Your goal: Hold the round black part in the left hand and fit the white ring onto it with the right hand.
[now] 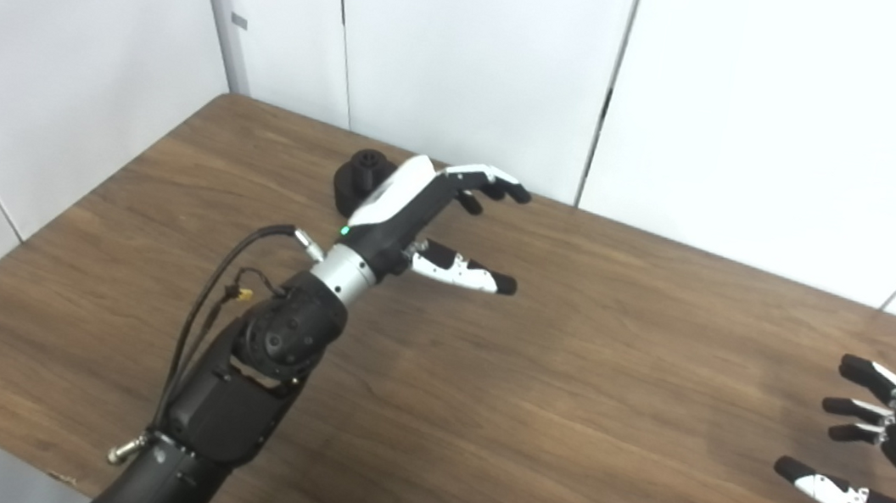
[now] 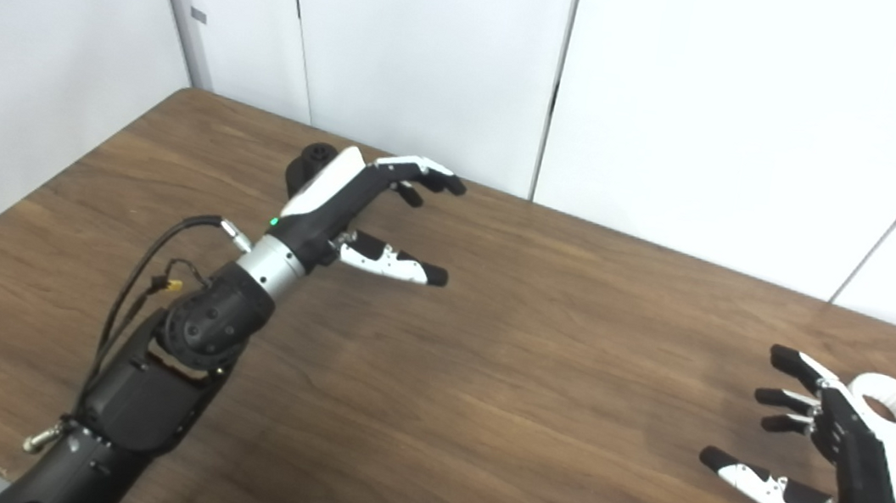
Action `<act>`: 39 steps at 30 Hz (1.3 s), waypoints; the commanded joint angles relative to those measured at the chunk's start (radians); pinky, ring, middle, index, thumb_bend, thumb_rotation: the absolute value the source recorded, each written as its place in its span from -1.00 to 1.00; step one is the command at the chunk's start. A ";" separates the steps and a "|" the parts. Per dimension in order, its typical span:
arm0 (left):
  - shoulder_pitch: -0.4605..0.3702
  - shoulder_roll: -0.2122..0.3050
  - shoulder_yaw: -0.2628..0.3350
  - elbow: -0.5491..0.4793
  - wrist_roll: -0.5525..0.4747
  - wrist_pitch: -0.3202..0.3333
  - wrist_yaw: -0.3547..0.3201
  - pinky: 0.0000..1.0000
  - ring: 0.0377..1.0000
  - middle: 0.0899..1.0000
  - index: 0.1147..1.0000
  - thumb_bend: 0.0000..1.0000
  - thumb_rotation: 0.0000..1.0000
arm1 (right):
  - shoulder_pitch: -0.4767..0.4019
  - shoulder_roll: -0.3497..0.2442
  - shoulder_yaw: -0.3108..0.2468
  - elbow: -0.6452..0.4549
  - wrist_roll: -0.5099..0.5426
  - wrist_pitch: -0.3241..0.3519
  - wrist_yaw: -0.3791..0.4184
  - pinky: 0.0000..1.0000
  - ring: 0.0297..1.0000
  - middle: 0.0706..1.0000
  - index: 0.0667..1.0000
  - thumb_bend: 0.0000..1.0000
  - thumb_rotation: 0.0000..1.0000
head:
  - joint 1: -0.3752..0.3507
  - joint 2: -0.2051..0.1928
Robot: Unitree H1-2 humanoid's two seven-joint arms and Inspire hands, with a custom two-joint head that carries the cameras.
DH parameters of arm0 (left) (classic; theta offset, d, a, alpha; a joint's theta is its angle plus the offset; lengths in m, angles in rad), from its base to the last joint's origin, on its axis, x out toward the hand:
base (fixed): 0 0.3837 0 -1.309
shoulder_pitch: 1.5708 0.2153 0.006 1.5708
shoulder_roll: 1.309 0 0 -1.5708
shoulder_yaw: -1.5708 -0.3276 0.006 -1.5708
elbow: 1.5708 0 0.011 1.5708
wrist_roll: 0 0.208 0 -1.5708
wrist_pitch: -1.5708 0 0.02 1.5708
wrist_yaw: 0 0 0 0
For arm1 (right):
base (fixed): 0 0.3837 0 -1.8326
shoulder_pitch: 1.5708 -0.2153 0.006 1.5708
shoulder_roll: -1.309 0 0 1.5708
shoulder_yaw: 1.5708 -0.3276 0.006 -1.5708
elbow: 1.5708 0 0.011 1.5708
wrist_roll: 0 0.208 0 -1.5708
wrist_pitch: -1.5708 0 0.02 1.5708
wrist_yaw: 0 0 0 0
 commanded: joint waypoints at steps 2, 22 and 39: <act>-0.054 0.037 0.022 -0.037 0.027 0.018 0.012 0.34 0.54 0.54 0.32 0.72 -0.55 | -0.034 -0.019 -0.012 -0.017 0.018 -0.048 -0.005 0.15 0.35 0.60 0.57 0.33 -1.00 | 0.004 -0.001; -0.150 0.156 0.057 0.004 0.111 0.181 -0.024 0.47 0.74 0.69 0.47 0.80 -0.49 | -0.035 -0.030 -0.016 0.014 0.013 -0.084 -0.008 0.15 0.36 0.61 0.57 0.34 -1.00 | 0.020 -0.009; -0.234 0.247 0.052 0.148 0.223 0.179 0.043 0.65 0.87 0.78 0.44 0.91 -0.31 | -0.030 -0.035 -0.015 0.008 0.018 -0.080 -0.008 0.14 0.36 0.61 0.55 0.35 -1.00 | 0.017 -0.006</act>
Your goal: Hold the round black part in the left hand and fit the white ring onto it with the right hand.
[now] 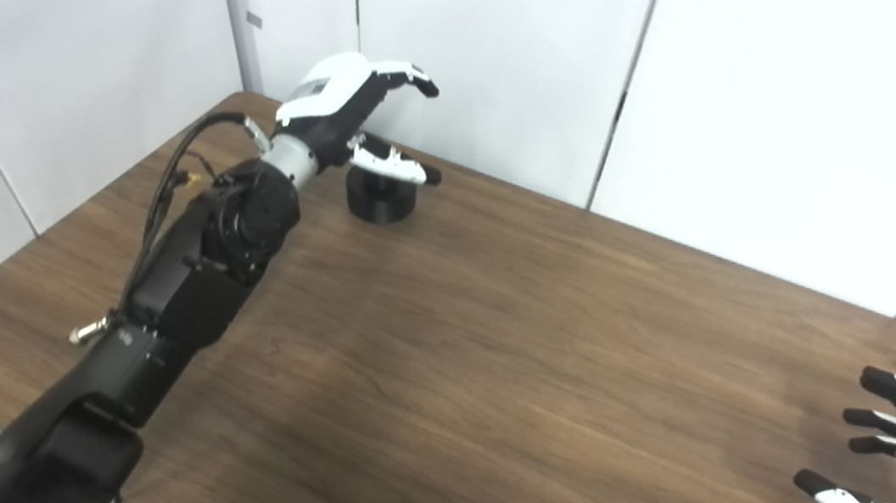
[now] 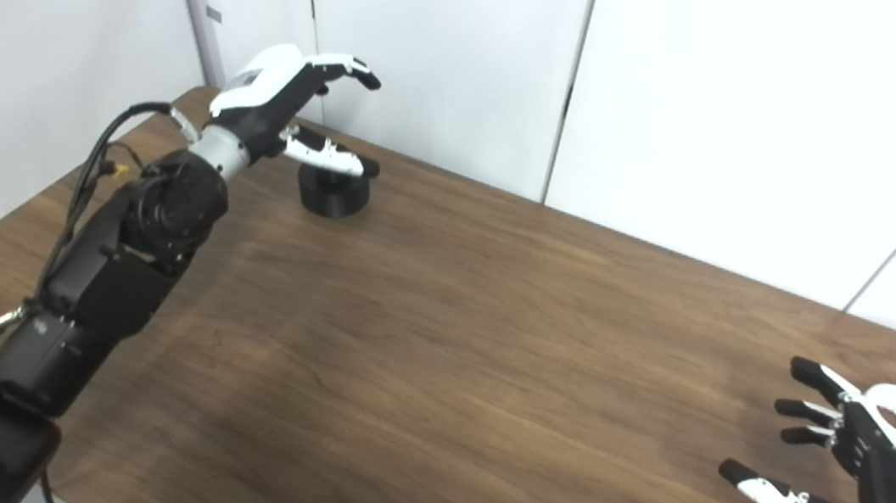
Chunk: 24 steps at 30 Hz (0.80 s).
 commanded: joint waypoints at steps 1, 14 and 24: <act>-0.054 0.034 0.010 0.007 0.031 -0.013 0.052 0.69 0.88 0.78 0.44 0.91 -0.30 | -0.028 -0.014 -0.008 -0.027 0.004 -0.033 -0.008 0.14 0.36 0.60 0.55 0.35 -1.00 | 0.000 0.000; -0.082 0.057 -0.014 0.119 0.115 0.022 0.119 0.79 0.95 0.84 0.43 0.93 -0.20 | -0.017 -0.017 -0.014 -0.046 0.020 -0.013 0.000 0.14 0.36 0.61 0.56 0.35 -1.00 | -0.004 0.005; -0.126 0.084 -0.050 0.211 0.146 0.076 0.098 0.98 1.00 0.99 0.47 1.00 0.05 | -0.014 -0.014 -0.015 -0.051 0.018 -0.013 -0.001 0.12 0.35 0.60 0.56 0.35 -1.00 | -0.007 0.007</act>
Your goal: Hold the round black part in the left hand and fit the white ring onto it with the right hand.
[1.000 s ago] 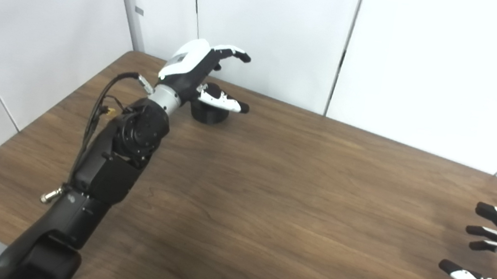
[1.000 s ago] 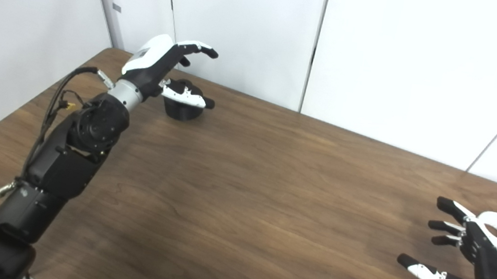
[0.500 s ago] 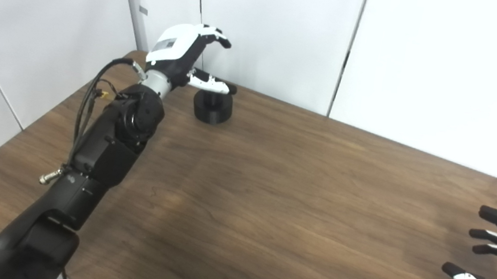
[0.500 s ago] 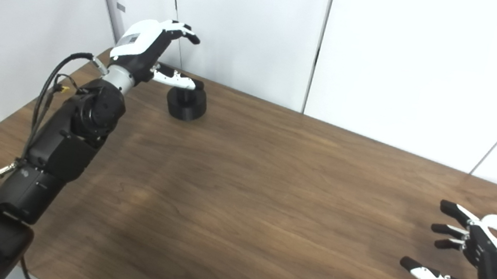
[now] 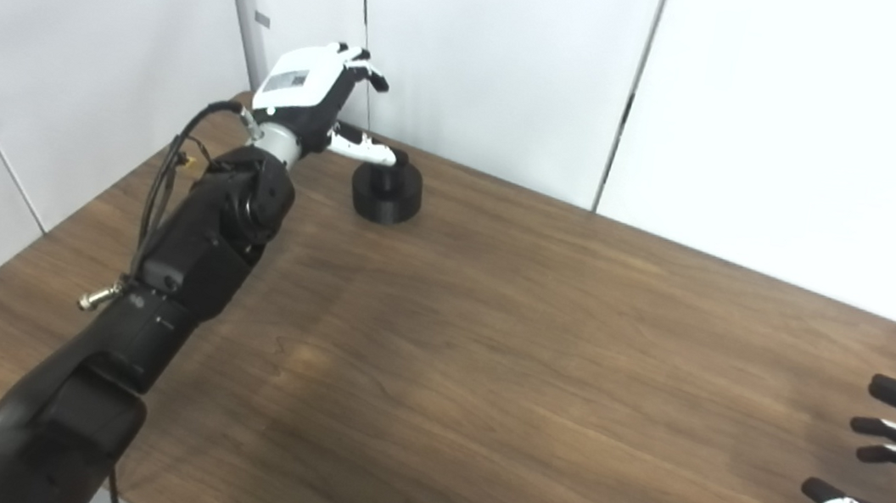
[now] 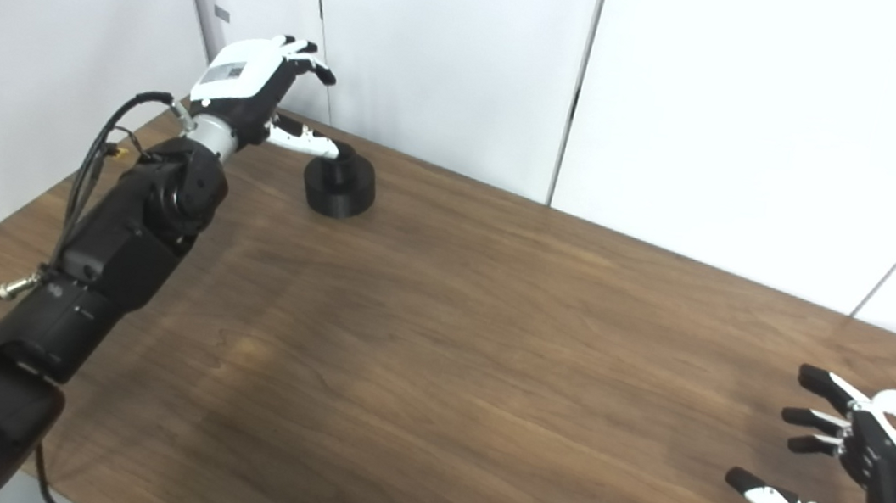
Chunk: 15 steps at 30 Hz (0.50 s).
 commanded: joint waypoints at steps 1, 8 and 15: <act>-0.064 0.047 -0.001 0.000 0.019 0.028 -0.006 0.99 1.00 0.99 0.49 1.00 0.07 | -0.021 -0.011 -0.011 -0.041 0.011 -0.015 -0.005 0.12 0.35 0.60 0.56 0.36 -1.00 | 0.000 0.001; -0.077 0.055 -0.027 0.058 0.023 0.053 0.013 1.00 1.00 1.00 0.53 1.00 0.09 | -0.021 -0.010 -0.009 -0.044 0.012 -0.018 -0.004 0.12 0.34 0.60 0.54 0.37 -1.00 | -0.005 0.004; -0.089 0.056 -0.042 0.099 0.008 0.077 -0.005 1.00 1.00 1.00 0.53 1.00 0.09 | -0.018 -0.008 -0.009 -0.053 0.017 -0.008 -0.003 0.11 0.33 0.60 0.53 0.37 -1.00 | -0.010 0.006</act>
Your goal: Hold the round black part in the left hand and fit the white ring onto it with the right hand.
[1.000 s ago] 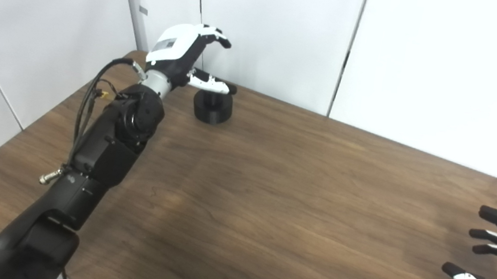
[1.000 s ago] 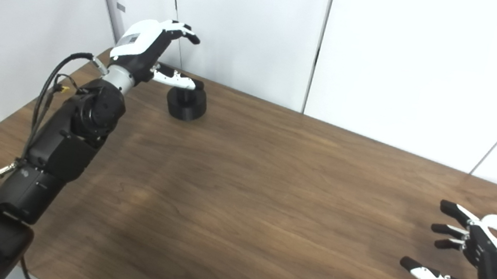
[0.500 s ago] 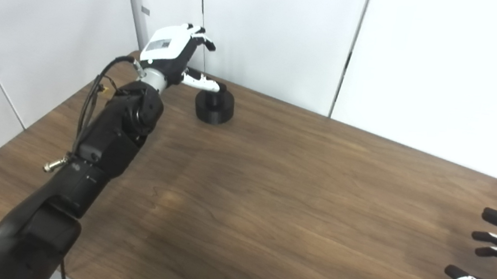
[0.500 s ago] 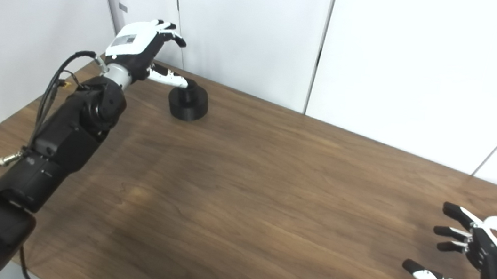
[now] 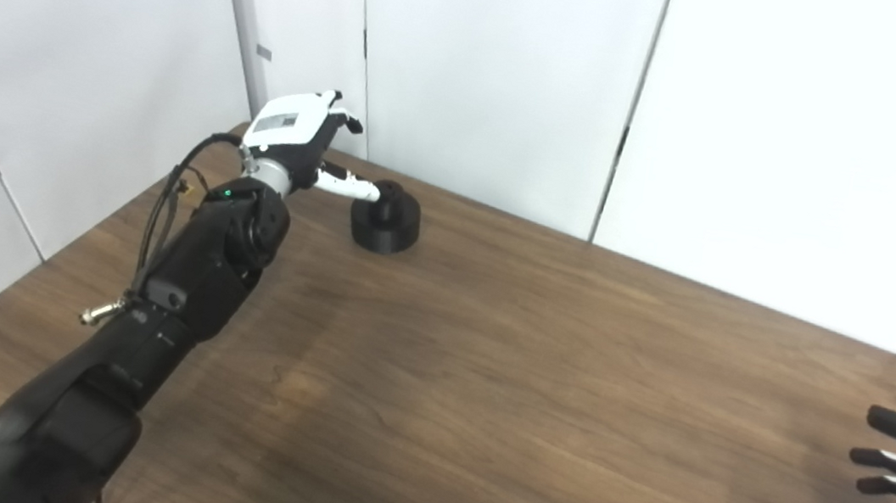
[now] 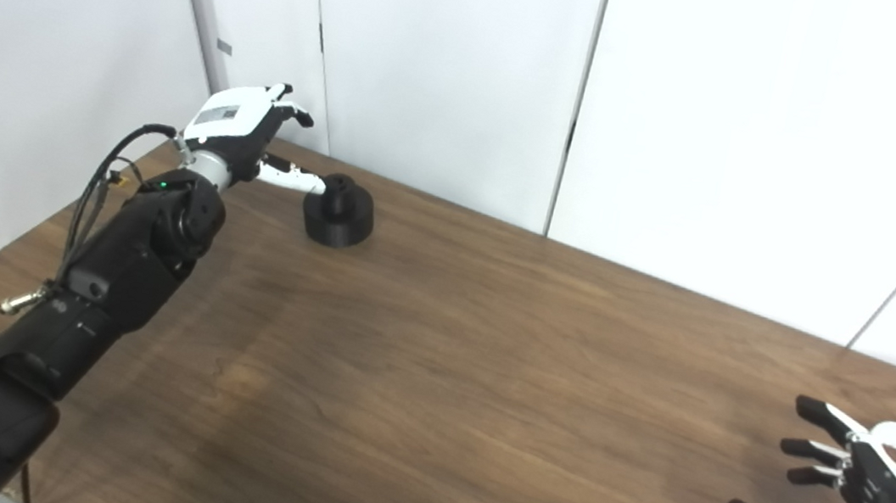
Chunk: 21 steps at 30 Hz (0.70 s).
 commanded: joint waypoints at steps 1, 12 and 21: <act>-0.063 0.041 0.004 0.000 0.007 0.009 0.012 1.00 1.00 1.00 0.52 1.00 0.09 | -0.020 -0.008 -0.010 -0.036 0.016 -0.008 -0.002 0.11 0.33 0.60 0.53 0.37 -1.00 | -0.001 0.001; -0.070 0.034 -0.035 0.068 -0.004 0.007 0.002 1.00 1.00 1.00 0.50 1.00 0.26 | -0.013 -0.010 -0.010 -0.053 0.023 0.013 0.002 0.13 0.33 0.60 0.53 0.38 -1.00 | -0.006 0.007; -0.076 0.019 -0.057 0.100 -0.025 0.009 -0.017 1.00 1.00 1.00 0.51 1.00 0.25 | -0.009 -0.011 -0.010 -0.063 0.017 0.022 -0.001 0.14 0.33 0.60 0.53 0.38 -1.00 | -0.011 0.013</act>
